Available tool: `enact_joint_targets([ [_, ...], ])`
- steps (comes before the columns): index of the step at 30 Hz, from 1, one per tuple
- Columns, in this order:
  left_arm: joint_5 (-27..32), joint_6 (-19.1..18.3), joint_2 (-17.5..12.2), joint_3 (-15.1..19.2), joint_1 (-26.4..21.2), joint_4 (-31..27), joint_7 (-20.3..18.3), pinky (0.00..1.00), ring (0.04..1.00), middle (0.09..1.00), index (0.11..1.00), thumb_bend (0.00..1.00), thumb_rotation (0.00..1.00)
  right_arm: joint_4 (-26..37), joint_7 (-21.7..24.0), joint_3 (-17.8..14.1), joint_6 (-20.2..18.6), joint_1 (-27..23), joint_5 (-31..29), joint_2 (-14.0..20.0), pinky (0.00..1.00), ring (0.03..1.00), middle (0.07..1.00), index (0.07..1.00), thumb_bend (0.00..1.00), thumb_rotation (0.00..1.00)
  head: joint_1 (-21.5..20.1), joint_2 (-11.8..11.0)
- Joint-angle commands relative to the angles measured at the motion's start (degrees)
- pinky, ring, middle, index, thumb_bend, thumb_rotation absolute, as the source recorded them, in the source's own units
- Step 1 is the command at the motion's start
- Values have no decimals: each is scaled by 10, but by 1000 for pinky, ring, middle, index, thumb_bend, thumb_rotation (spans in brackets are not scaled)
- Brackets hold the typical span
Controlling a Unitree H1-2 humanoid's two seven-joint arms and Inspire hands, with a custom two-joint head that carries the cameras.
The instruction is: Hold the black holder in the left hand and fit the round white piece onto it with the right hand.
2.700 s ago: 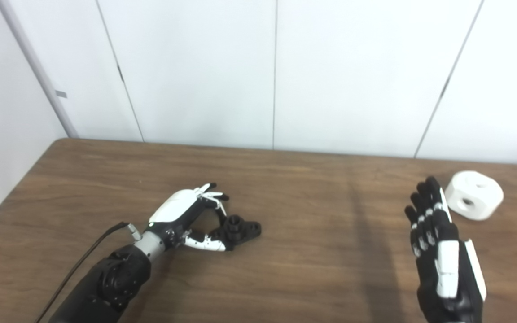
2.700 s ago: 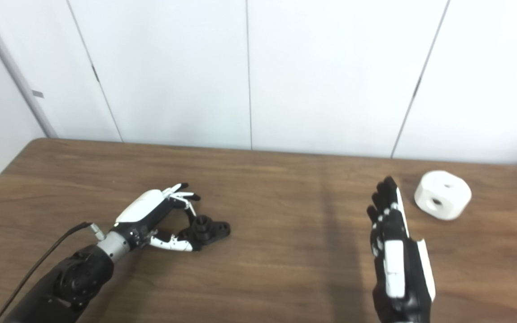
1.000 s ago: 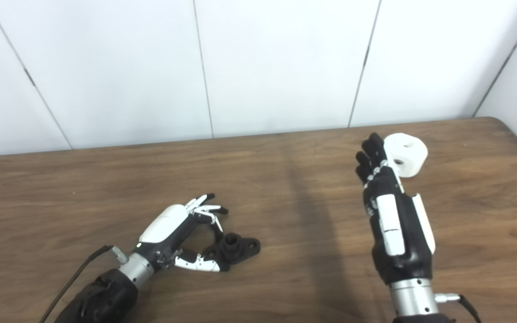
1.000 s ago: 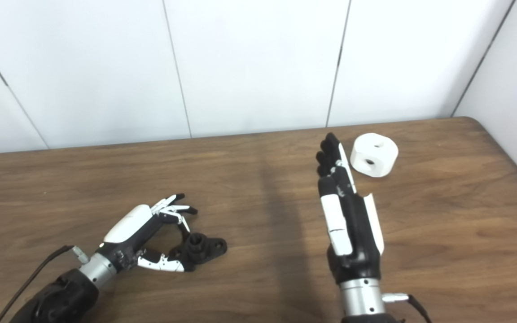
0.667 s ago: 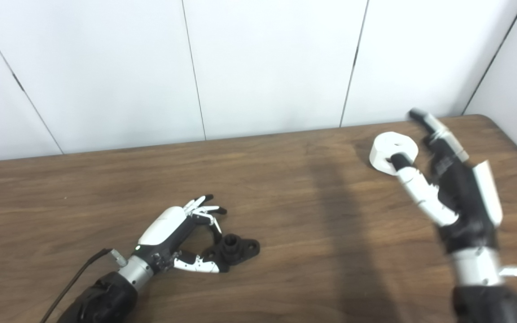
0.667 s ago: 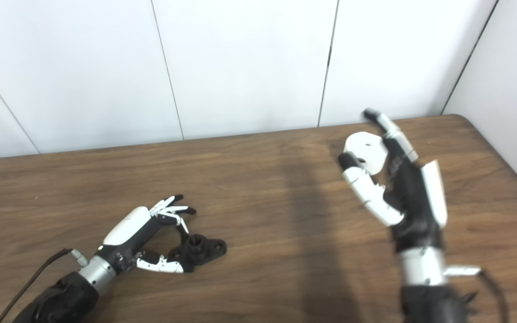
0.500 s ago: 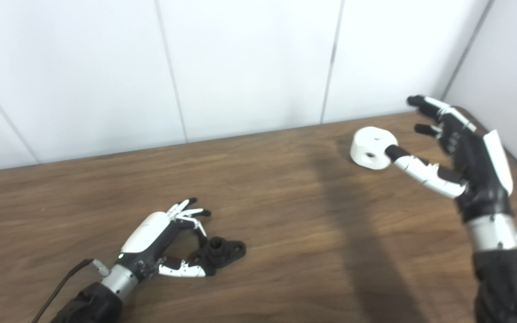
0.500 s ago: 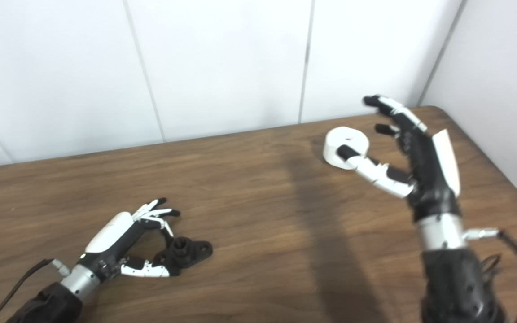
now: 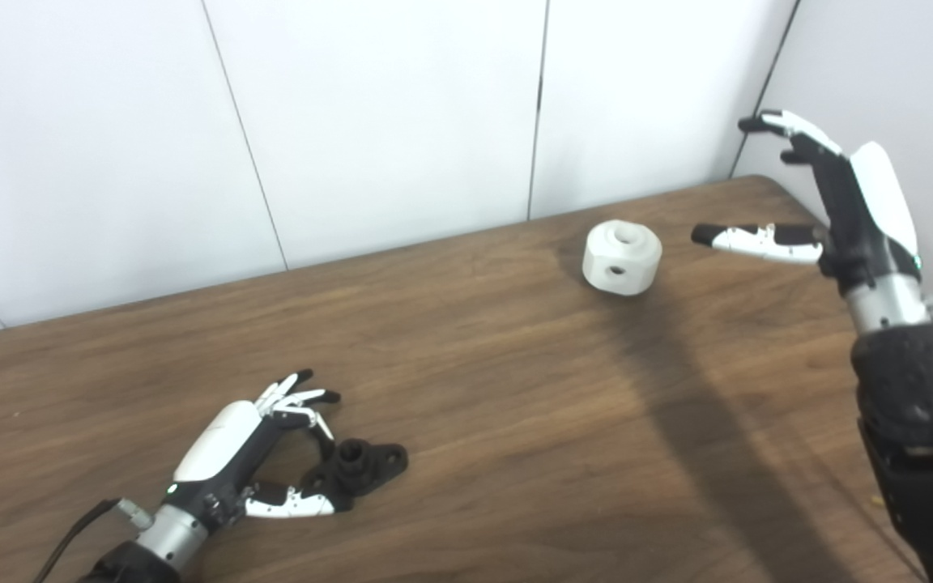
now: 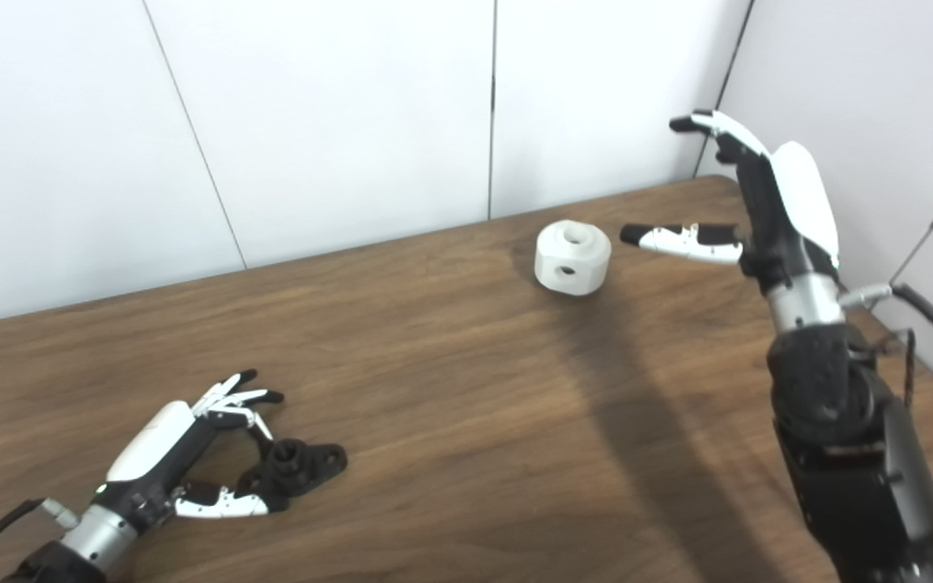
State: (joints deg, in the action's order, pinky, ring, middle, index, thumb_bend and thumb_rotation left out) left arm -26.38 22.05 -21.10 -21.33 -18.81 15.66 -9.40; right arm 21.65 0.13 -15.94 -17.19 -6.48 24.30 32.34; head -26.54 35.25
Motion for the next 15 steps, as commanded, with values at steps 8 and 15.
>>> enact_joint_targets([
  [8,-6,9,-8,-1,-4,24,-20,1000,999,847,483,520,42,-54,72,41,-12,-68,18,75,814,913,916,852,881,445,-22,-10],
  [15,-7,17,-8,0,-4,32,-16,1000,993,845,483,520,41,-98,120,82,-39,-105,20,87,781,993,996,840,930,456,-18,-37],
])
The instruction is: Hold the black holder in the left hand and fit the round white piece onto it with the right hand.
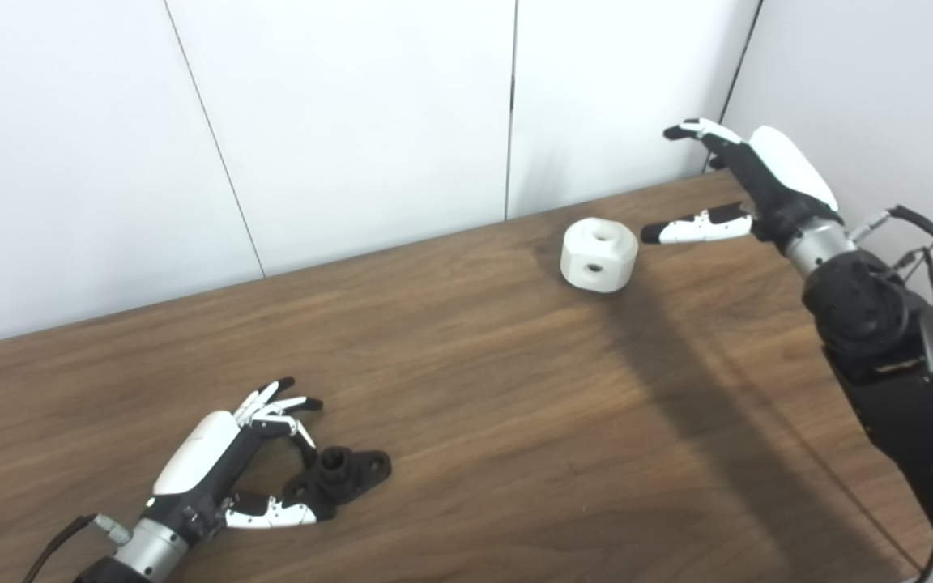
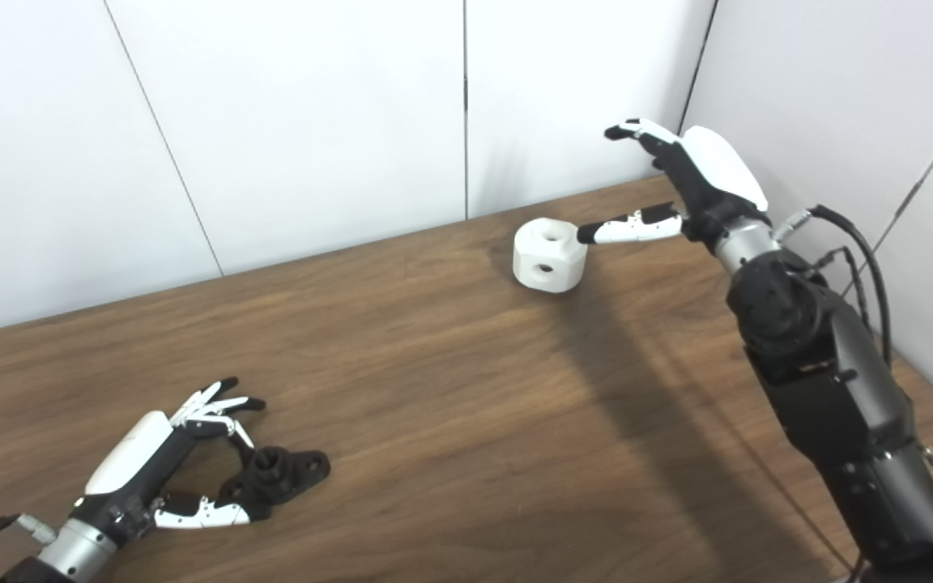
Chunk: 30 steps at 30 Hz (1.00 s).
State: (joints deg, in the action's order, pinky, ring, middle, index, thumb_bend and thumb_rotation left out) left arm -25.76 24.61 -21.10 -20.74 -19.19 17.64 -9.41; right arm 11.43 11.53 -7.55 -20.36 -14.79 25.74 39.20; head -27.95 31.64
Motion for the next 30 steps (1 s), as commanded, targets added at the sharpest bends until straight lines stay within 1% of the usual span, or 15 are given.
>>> enact_joint_targets([
  [1,-12,-13,-8,-5,0,10,-19,1000,995,847,483,520,41,0,9,5,-17,-27,10,16,779,997,998,836,935,453,-5,-2],
  [2,-10,-16,-8,-5,1,7,-22,1000,996,848,483,520,41,-6,8,11,-22,-32,14,13,780,999,999,832,938,449,-8,-2],
  [4,-10,-20,-9,-4,2,1,-26,1000,999,850,483,519,41,-26,1,22,-20,-41,20,10,776,1000,1000,819,944,448,-12,-4],
  [7,-12,-13,-11,-3,0,6,-23,1000,993,845,483,519,41,-54,-8,31,-15,-56,24,4,776,999,1000,811,937,450,-19,-8],
  [8,-12,-12,-11,-3,0,7,-23,1000,993,845,483,519,41,-63,-10,33,-16,-61,26,2,778,1000,1000,811,936,444,-24,-17],
  [12,-15,-10,-12,-3,-1,6,-22,1000,987,840,483,519,40,-95,-8,38,-21,-79,26,-4,822,1000,1000,805,939,420,-43,-22],
  [15,-11,-10,-14,-2,1,1,-24,1000,982,838,483,519,40,-117,-3,45,-19,-89,29,0,843,1000,1000,801,960,432,-45,-26],
  [19,-8,-1,-16,-1,1,7,-22,1000,975,833,483,518,40,-139,-10,49,-15,-96,33,3,832,1000,1000,797,967,434,-45,-30],
  [25,-8,2,-18,-3,-3,8,-25,1000,974,833,483,518,40,-166,-20,52,-6,-105,34,5,832,1000,990,793,958,391,-46,-31],
  [30,0,-6,-16,-1,-3,4,-32,1000,979,834,483,518,39,-169,-17,61,-11,-109,39,7,844,1000,984,790,975,396,-48,-31],
])
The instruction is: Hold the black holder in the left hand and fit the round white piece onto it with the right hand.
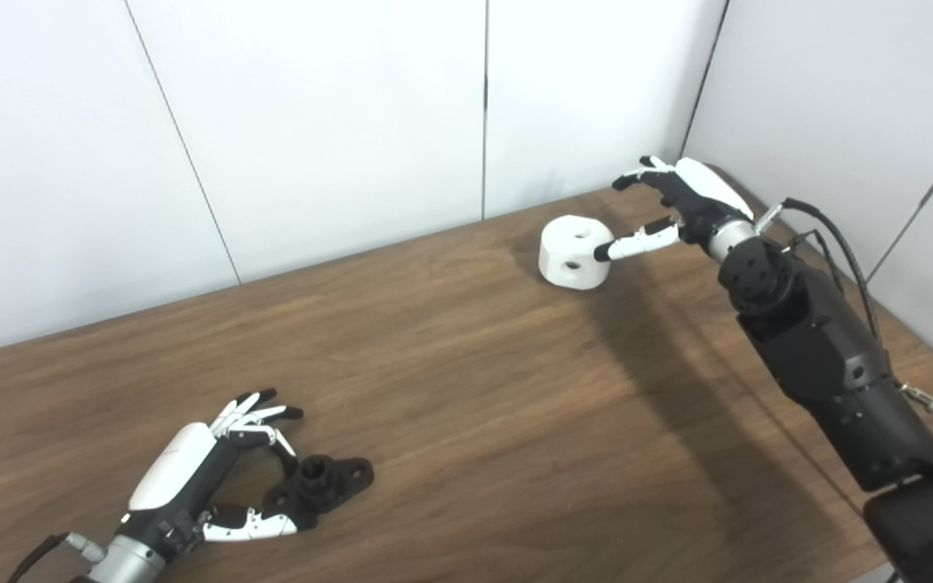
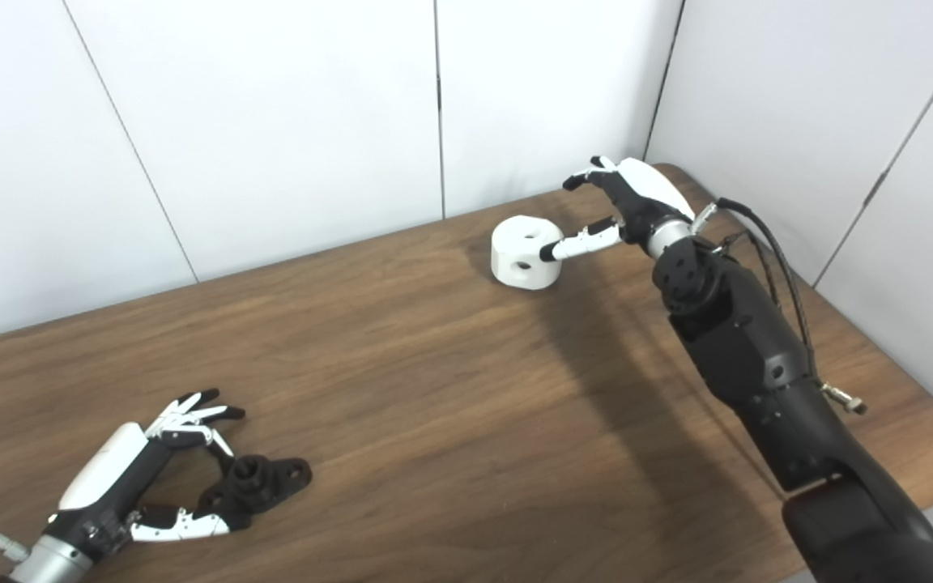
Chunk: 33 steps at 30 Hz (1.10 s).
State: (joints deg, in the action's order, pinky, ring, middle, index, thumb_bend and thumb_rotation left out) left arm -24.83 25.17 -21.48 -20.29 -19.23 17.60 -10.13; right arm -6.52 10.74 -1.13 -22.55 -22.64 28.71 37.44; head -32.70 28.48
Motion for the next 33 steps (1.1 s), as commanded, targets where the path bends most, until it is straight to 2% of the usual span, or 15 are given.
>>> enact_joint_targets([
  [1,-10,-12,-12,-6,-3,4,-26,1000,980,834,483,518,39,11,-8,-1,9,-31,10,26,844,1000,983,789,979,396,-1,1],
  [16,-11,-18,-14,-6,3,2,-28,1000,982,842,483,518,39,-11,-2,29,0,-44,24,20,854,1000,984,807,969,392,5,-3],
  [22,-10,-19,-14,-5,6,-2,-29,1000,982,842,483,518,39,-15,-5,32,2,-45,21,17,894,1000,985,806,977,398,5,-6],
  [33,-6,-25,-16,-2,13,-18,-36,1000,982,841,483,518,39,-35,-9,36,7,-48,18,12,883,1000,985,802,956,388,7,-8],
])
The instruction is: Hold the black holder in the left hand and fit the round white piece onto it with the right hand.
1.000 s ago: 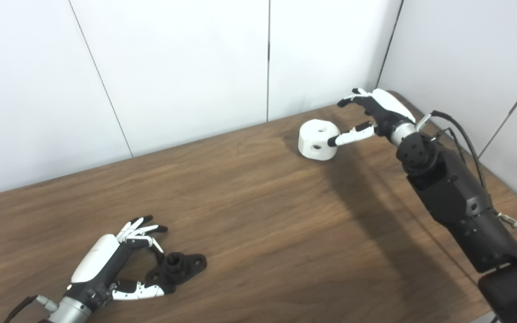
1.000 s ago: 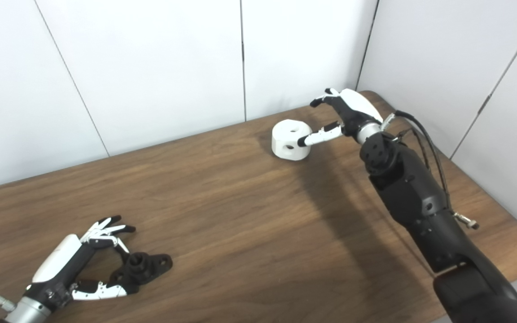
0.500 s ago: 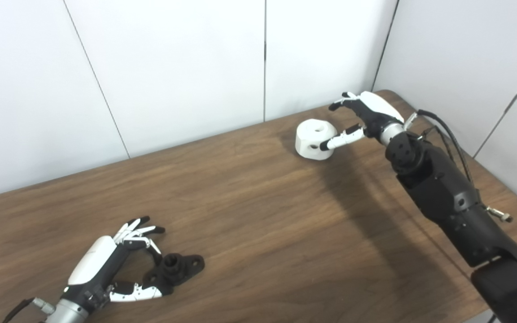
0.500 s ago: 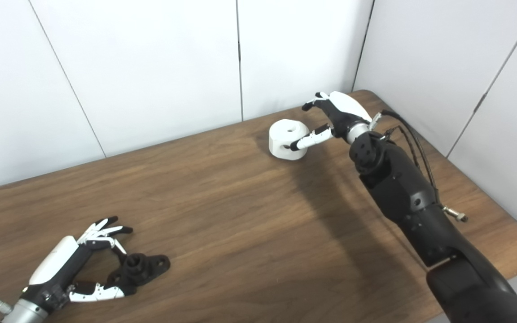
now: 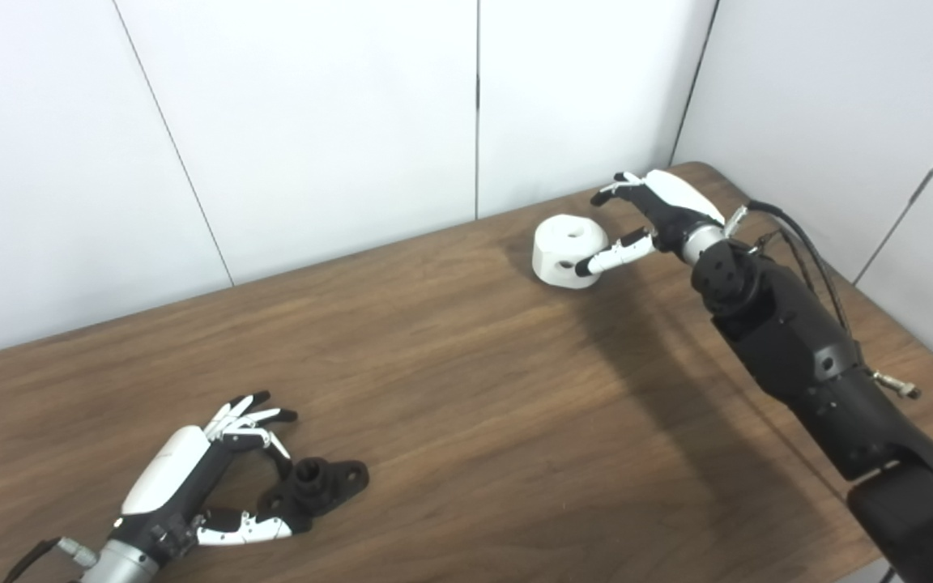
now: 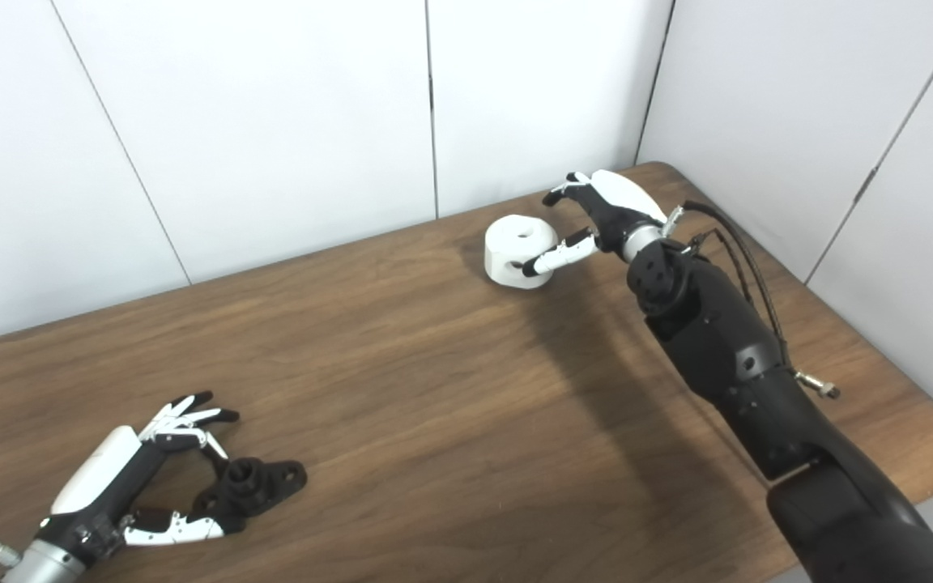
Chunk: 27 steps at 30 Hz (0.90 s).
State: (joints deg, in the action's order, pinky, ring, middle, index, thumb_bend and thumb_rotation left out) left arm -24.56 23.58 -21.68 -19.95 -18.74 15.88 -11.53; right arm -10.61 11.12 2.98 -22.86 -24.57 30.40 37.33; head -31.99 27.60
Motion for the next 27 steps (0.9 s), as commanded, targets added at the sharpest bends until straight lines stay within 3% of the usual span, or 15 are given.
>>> enact_joint_targets([
  [1,-8,-12,-14,-5,9,-4,-24,1000,983,842,483,518,39,3,-14,-6,11,-29,-1,11,887,1000,984,800,956,387,0,2],
  [21,-3,-32,-17,-2,20,-37,-31,1000,979,836,483,517,38,-45,-37,18,27,-41,2,-4,893,995,971,792,911,367,14,2],
  [27,-6,-39,-18,-3,24,-48,-34,1000,977,837,483,517,38,-58,-57,18,55,-44,2,-10,848,971,952,769,906,367,15,3],
])
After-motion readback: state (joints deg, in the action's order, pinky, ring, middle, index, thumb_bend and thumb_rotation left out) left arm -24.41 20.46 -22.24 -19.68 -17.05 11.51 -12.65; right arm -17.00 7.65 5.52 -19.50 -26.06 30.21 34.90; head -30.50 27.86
